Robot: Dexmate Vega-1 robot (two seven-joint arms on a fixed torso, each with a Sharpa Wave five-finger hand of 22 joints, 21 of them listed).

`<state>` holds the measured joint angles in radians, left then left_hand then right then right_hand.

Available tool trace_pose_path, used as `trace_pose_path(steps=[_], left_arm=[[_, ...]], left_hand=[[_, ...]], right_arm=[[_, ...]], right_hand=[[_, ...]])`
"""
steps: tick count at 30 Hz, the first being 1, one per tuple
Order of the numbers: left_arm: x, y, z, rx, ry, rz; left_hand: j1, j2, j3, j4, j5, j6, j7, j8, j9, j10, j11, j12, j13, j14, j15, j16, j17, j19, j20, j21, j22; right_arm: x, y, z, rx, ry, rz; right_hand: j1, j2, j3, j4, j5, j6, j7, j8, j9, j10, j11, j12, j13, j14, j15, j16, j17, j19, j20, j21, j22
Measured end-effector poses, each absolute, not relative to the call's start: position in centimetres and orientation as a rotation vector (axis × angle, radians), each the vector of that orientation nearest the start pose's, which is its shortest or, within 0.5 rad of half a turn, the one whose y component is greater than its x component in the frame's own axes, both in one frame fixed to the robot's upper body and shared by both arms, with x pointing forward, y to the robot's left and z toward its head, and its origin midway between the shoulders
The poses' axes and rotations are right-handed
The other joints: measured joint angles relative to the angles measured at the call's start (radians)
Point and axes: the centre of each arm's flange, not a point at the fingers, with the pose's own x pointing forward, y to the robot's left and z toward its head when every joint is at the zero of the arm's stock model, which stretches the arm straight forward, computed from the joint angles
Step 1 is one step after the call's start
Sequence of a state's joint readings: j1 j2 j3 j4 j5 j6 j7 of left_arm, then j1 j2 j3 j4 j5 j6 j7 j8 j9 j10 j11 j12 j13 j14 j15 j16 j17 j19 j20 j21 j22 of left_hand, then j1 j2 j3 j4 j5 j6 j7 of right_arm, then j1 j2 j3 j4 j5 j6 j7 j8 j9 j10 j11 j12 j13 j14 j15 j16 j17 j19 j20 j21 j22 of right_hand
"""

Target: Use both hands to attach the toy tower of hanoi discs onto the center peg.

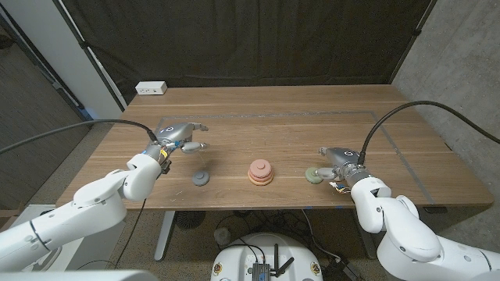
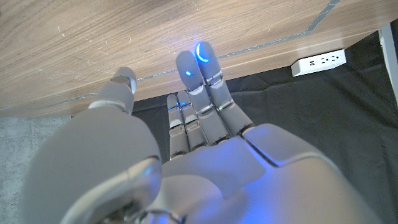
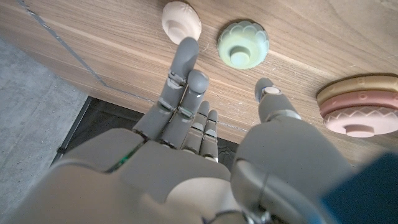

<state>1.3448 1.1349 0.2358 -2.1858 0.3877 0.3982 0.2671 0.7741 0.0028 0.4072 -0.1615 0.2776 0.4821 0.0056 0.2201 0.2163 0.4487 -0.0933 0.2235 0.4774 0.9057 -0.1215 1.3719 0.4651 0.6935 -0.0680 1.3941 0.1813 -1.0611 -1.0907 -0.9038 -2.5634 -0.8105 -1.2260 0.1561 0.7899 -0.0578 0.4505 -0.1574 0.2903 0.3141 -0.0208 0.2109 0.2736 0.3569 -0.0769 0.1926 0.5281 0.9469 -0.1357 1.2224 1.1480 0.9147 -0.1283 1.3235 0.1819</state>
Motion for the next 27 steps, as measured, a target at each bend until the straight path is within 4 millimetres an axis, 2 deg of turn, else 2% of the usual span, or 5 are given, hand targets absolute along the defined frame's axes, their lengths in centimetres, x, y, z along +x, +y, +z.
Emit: trace_pose_path(steps=[9,11,22,27], left_arm=[[48.8,30.2,-2.7,1.395,-0.577,0.186],[48.8,30.2,-2.7,1.395,-0.577,0.185],[49.0,30.3,-2.6,1.397,-0.573,0.177],[49.1,30.4,-2.5,1.397,-0.571,0.175]], left_hand=[[0.0,0.0,0.0,0.0,0.0,0.0,0.0,0.0,0.0,0.0,0.0,0.0,0.0,0.0,0.0,0.0,0.001,0.0,0.0,-0.004,0.0],[0.0,0.0,0.0,0.0,0.0,0.0,0.0,0.0,0.0,0.0,0.0,0.0,0.0,0.0,0.0,0.0,0.001,0.0,0.0,-0.004,0.0],[-0.005,0.005,0.003,0.003,0.004,0.0,0.0,0.0,0.0,0.007,0.001,0.0,0.003,0.0,0.0,0.0,0.001,0.0,0.0,-0.004,0.0],[-0.005,0.005,0.008,0.0,0.004,0.0,0.0,0.0,0.0,0.007,0.001,0.0,0.003,0.0,0.0,0.0,0.001,0.0,0.0,-0.004,0.0]], right_arm=[[42.9,-20.0,-9.8,-1.507,-0.136,-0.12],[43.0,-20.0,-9.8,-1.508,-0.13,-0.12],[43.5,-19.6,-10.3,-1.516,-0.104,-0.112],[43.8,-19.5,-10.5,-1.52,-0.088,-0.109]], right_hand=[[0.0,0.0,-0.004,-0.004,0.0,0.008,0.003,0.008,0.0,-0.005,0.005,0.0,0.0,0.0,0.0,-0.009,-0.009,-0.007,0.007,0.0,0.0],[0.014,-0.014,-0.004,-0.004,0.0,0.008,0.003,0.008,0.0,-0.005,0.005,0.004,0.0,0.0,0.0,-0.015,-0.009,-0.007,0.007,0.0,0.0],[0.014,-0.014,-0.008,0.0,0.0,0.008,0.003,0.008,0.0,-0.011,0.011,0.004,0.0,-0.005,0.002,-0.015,-0.009,-0.007,0.007,0.0,0.0],[0.014,-0.014,-0.012,-0.004,0.0,0.008,0.003,0.008,0.0,-0.011,0.011,0.004,0.0,-0.005,0.002,-0.015,-0.014,-0.007,0.007,0.0,0.0]])
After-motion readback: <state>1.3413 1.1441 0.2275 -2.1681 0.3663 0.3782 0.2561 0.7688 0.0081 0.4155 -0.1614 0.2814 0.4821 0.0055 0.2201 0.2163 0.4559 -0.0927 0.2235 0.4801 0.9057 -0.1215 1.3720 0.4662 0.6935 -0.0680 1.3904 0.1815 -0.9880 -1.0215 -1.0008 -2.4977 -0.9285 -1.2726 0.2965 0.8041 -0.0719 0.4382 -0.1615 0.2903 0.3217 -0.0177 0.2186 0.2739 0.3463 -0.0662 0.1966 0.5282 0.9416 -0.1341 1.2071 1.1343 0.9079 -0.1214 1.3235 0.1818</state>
